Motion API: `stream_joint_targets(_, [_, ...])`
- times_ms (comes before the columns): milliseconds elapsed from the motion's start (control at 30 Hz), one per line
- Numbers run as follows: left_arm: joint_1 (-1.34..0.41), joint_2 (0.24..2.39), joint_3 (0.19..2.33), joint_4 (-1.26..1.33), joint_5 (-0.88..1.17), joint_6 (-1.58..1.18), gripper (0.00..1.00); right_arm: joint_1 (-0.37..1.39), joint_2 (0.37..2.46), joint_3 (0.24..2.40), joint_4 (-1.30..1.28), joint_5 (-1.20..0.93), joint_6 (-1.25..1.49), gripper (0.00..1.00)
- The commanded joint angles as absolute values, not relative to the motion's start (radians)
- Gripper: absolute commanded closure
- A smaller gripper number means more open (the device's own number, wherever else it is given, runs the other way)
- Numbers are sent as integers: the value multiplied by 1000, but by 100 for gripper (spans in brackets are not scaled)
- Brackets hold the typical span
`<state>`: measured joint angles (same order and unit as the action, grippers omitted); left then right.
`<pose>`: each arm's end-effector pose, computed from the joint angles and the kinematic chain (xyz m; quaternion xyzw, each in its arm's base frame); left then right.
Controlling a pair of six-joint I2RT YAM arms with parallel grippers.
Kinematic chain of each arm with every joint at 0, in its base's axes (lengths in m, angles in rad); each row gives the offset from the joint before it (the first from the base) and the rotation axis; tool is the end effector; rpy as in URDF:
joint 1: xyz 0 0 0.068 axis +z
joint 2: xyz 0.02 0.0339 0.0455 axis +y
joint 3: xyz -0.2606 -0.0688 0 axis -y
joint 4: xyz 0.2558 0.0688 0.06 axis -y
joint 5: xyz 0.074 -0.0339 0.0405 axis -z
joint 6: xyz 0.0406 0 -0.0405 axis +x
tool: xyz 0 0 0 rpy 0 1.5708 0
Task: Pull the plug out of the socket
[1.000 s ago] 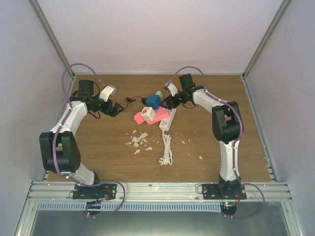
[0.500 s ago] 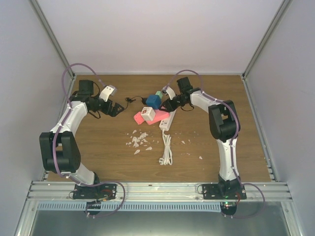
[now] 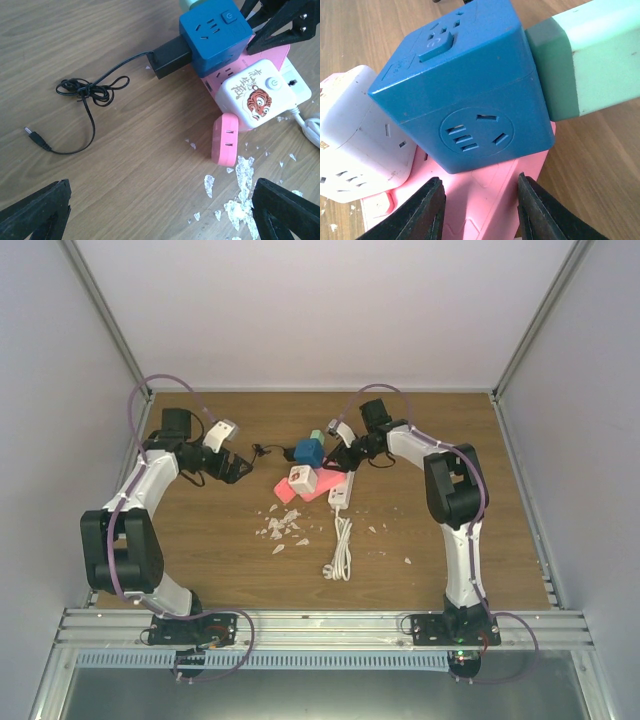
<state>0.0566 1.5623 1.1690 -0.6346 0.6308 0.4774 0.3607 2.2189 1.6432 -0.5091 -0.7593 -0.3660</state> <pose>0.3330 -0.0051 0.2400 0.2726 0.8783 -0.2210 0.3247 0.4326 0.1930 0.1409 -0.4038 0.8110 0.3591 0.2244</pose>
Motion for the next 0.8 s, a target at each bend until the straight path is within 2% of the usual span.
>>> stream_joint_targets(0, [46, 1516, 1117, -579, 647, 522, 1, 377, 2219, 1560, -622, -785, -450, 60])
stream_joint_targets(300, [8, 1437, 994, -540, 651, 597, 1, 378, 2110, 1382, -553, -775, -460, 60])
stream_joint_targets(500, [-80, 1354, 864, -493, 653, 616, 2, 377, 2057, 1287, -516, -777, -474, 58])
stream_joint_targets(767, [-106, 1271, 761, -465, 735, 736, 3, 378, 1931, 1294, -495, -785, -515, 40])
